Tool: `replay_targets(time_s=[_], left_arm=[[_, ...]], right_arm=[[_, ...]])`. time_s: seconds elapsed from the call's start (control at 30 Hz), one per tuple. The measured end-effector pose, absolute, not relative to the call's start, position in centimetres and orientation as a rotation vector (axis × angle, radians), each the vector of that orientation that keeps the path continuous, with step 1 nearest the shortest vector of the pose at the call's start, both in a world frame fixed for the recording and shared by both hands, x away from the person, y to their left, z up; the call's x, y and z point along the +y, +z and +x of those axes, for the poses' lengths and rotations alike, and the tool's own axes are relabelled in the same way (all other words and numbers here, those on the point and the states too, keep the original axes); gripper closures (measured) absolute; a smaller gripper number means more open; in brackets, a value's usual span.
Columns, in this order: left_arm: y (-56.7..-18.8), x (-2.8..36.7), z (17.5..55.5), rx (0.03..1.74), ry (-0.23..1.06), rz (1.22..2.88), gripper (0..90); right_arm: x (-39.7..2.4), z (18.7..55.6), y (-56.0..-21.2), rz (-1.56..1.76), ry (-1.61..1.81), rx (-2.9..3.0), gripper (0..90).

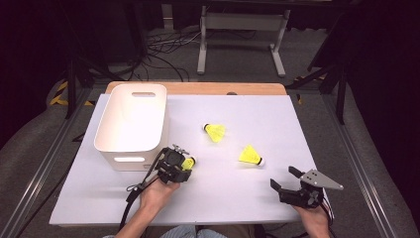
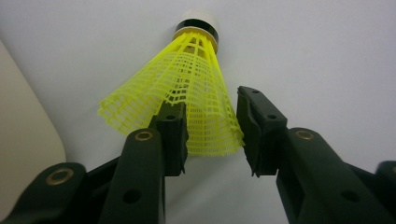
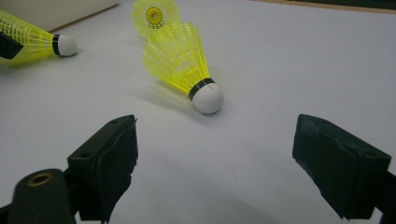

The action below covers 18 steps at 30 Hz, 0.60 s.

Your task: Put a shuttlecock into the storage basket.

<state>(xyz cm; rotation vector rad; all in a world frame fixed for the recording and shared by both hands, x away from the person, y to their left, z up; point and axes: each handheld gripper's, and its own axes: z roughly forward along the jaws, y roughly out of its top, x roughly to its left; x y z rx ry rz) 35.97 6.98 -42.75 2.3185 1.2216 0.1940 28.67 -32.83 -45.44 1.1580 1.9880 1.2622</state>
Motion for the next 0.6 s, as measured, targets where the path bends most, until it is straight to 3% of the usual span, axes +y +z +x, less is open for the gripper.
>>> replay_targets(time_s=[0.37, 0.6], left_arm=[[-42.94, 6.82, 36.19, 1.220, 0.184, 2.332, 82.1], [-43.01, 6.74, 36.18, 1.220, 0.177, 2.340, 86.6]], right_arm=[[-32.81, 28.69, -45.44, 1.157, 1.261, 1.989, 14.5], [-32.81, 28.72, -45.44, 1.153, 1.263, 1.989, 14.5]])
